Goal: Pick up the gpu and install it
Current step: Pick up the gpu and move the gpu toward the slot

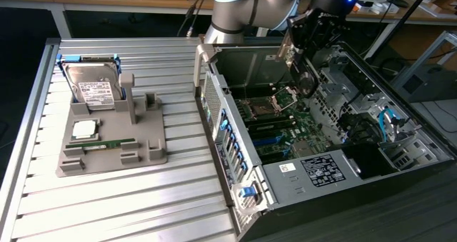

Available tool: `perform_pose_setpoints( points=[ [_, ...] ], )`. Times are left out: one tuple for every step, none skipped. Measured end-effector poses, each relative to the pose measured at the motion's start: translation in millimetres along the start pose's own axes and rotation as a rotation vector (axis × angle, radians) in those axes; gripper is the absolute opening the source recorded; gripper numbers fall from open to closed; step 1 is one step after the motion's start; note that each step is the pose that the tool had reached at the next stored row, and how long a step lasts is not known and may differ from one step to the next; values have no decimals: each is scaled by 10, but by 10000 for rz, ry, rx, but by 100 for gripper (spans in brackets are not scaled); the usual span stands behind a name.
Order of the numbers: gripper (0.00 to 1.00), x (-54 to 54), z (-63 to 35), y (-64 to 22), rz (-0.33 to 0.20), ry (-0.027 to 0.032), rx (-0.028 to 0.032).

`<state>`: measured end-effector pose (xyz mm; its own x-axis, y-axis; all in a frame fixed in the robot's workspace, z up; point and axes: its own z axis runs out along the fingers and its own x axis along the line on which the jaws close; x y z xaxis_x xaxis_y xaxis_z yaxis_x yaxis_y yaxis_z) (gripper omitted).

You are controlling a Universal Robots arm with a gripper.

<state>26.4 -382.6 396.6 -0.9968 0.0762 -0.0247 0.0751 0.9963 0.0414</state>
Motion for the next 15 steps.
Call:
perform_pose_setpoints(
  points=[
    [27, -7, 2, 0, 0, 0, 1],
    [27, -13, 4, 0, 0, 0, 0],
    [27, -20, 7, 1, 0, 0, 1],
    [27, -26, 9, 1, 0, 0, 1],
    [27, -37, 12, 2, 0, 0, 0],
    [27, -48, 16, 2, 0, 0, 0],
    [27, -57, 19, 3, 0, 0, 0],
    [27, -67, 23, 3, -1, 0, 1],
    [27, -73, 25, 3, -1, 0, 0],
    [27, -78, 27, 4, 0, 0, 0],
    [27, -91, 31, 4, 0, 0, 0],
    [27, -96, 32, 4, 0, 0, 1],
    [27, -103, 35, 5, 1, 0, 1],
    [27, -109, 37, 5, 0, 0, 0],
    [27, -114, 39, 5, 0, 0, 0]
  ],
)
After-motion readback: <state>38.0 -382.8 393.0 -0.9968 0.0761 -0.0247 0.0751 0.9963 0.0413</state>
